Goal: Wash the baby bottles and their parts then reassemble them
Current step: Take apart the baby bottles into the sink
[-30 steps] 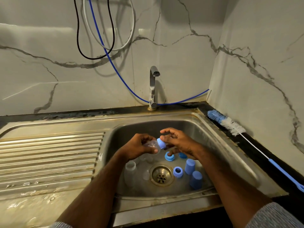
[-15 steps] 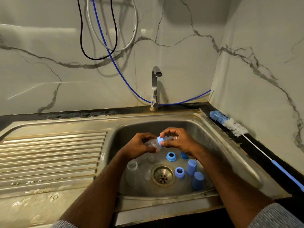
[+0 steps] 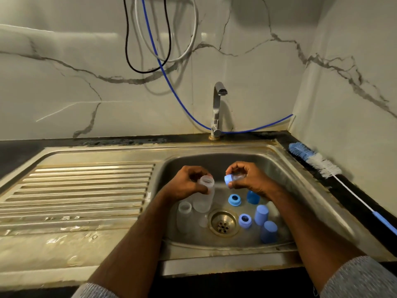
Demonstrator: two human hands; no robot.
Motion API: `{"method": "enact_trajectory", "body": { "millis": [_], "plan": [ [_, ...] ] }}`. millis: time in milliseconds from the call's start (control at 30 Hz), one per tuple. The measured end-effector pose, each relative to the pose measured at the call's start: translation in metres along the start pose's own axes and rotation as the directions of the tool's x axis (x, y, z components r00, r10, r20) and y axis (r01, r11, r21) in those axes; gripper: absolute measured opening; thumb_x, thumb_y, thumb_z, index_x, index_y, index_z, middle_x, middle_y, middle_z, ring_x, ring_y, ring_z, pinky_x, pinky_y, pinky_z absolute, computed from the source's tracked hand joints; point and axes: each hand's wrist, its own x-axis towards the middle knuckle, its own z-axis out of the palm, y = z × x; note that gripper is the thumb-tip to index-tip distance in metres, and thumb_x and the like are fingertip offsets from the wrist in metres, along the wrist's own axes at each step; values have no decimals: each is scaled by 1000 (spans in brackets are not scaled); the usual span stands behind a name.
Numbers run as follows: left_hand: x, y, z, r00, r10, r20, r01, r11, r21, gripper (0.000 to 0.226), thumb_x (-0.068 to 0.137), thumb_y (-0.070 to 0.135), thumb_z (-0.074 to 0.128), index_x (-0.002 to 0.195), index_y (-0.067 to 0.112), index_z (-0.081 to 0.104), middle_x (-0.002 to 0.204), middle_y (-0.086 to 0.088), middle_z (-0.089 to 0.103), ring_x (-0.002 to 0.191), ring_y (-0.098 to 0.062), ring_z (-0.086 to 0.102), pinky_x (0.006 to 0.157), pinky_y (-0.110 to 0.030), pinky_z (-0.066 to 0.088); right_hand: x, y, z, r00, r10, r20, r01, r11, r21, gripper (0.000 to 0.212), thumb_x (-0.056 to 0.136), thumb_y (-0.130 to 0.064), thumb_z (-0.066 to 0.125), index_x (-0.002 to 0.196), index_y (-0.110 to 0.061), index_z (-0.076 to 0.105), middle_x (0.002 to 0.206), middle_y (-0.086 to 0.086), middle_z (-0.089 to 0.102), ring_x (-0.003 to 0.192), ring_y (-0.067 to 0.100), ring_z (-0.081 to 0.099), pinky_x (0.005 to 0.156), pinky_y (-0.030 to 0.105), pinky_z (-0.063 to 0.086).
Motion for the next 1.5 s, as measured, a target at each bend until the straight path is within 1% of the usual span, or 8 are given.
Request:
{"method": "enact_trajectory", "body": {
  "millis": [133, 233, 500, 667, 900, 1167, 1400, 1500],
  "plan": [
    [-18, 4, -8, 1000, -20, 19, 18, 997, 78, 34, 72, 4, 87, 103, 4, 72, 98, -11, 73, 90, -25, 70, 79, -30, 57, 3, 2, 3, 999, 32, 24, -31, 999, -8, 38, 70, 3, 85, 100, -16, 72, 103, 8, 72, 93, 24, 73, 80, 45, 63],
    [-29, 4, -16, 996, -51, 76, 39, 988, 147, 33, 73, 5, 87, 100, 1, 69, 97, -15, 70, 91, -31, 68, 82, -39, 57, 3, 4, 4, 998, 47, 35, -46, 999, -19, 38, 69, 3, 86, 100, -15, 72, 102, 11, 73, 91, 28, 73, 81, 54, 60],
    [-35, -9, -10, 955, -240, 176, 106, 826, 554, 37, 64, 32, 91, 89, 25, 65, 82, 12, 60, 73, -3, 58, 62, -14, 48, -3, -2, 9, 991, 81, 103, -71, 993, -91, 37, 71, -3, 87, 101, -18, 71, 102, 7, 73, 91, 27, 74, 81, 55, 60],
    [-33, -14, -3, 898, -386, 212, 159, 734, 661, 45, 61, 35, 93, 95, 35, 63, 98, 10, 59, 90, -12, 58, 83, -29, 52, -4, -5, 9, 989, 94, 116, -82, 991, -102, 36, 73, -5, 86, 102, -18, 71, 101, 7, 73, 90, 26, 75, 79, 48, 60],
    [-33, -22, 6, 848, -481, 224, 131, 598, 790, 47, 61, 38, 93, 98, 38, 63, 106, 9, 49, 99, -14, 41, 96, -40, 31, -4, -4, 14, 982, 110, 155, -83, 982, -172, 36, 72, -8, 87, 102, -20, 71, 100, 4, 72, 93, 25, 72, 77, 46, 61],
    [-31, -20, 6, 849, -470, 241, 113, 607, 787, 54, 56, 50, 93, 101, 36, 67, 127, 5, 57, 119, -19, 46, 108, -46, 27, -2, -6, 22, 973, 113, 199, -64, 969, -238, 38, 69, -14, 90, 100, -25, 72, 100, -1, 71, 94, 20, 70, 78, 44, 63],
    [-29, -15, 1, 896, -385, 222, 151, 734, 662, 62, 54, 57, 93, 106, 34, 68, 101, 14, 53, 95, -10, 53, 81, -25, 46, -2, -6, 25, 974, 102, 203, -61, 978, -201, 36, 69, -15, 90, 99, -24, 72, 97, 1, 73, 92, 20, 72, 77, 40, 63],
    [-24, -7, 0, 942, -278, 187, 117, 795, 596, 53, 64, 53, 90, 104, 26, 71, 82, 14, 54, 75, -8, 56, 68, -20, 43, -2, -8, 27, 971, 104, 215, -91, 994, -68, 29, 77, -13, 86, 102, -17, 71, 96, 8, 75, 90, 24, 74, 72, 33, 62]
  ]
}}
